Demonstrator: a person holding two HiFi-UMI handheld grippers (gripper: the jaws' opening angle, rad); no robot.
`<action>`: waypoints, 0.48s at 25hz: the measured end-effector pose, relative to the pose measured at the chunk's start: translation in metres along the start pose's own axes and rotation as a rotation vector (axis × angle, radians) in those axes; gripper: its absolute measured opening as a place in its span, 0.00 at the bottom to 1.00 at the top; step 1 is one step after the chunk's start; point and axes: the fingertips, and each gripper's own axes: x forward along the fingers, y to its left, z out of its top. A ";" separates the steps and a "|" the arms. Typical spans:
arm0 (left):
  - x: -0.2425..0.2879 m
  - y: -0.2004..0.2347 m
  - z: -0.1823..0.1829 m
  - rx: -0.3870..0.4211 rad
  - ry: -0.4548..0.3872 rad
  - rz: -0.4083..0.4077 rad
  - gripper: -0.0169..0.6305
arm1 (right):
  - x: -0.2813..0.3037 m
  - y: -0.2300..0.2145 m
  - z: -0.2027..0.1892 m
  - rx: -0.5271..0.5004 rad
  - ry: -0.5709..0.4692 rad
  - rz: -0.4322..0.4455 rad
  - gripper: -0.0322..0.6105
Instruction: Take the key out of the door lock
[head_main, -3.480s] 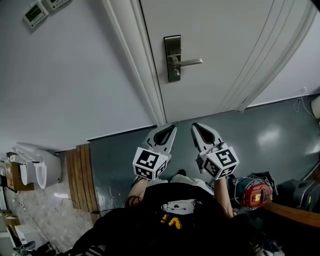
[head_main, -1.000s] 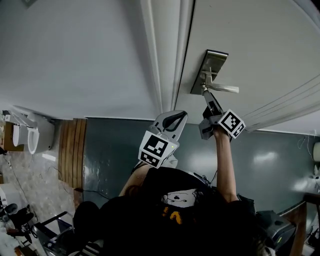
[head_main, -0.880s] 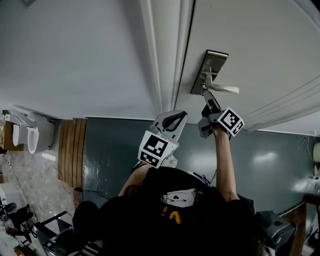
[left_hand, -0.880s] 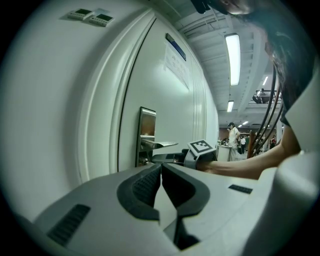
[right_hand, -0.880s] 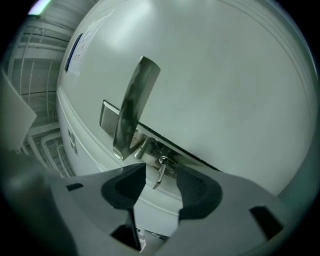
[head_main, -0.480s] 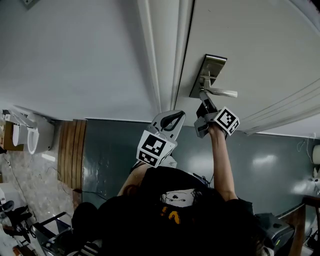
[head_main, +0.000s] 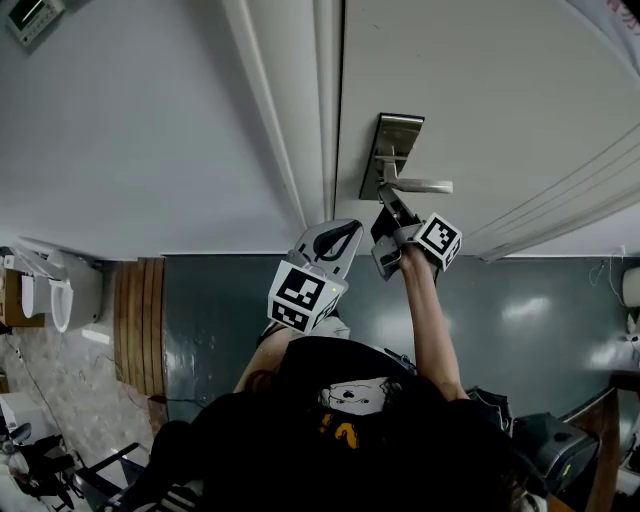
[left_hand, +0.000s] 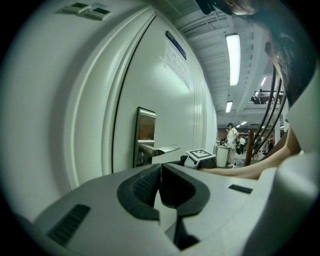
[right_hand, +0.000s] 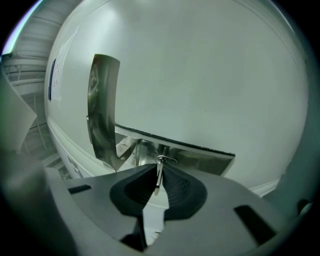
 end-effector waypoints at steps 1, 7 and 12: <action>0.001 0.000 -0.001 0.002 0.004 -0.002 0.05 | 0.000 -0.001 0.000 0.022 -0.009 0.002 0.11; -0.001 0.002 -0.002 0.000 0.006 0.008 0.05 | -0.002 -0.001 -0.001 0.126 -0.045 0.013 0.09; -0.007 0.004 -0.005 0.001 0.013 0.025 0.05 | -0.003 -0.001 0.000 0.195 -0.070 0.029 0.09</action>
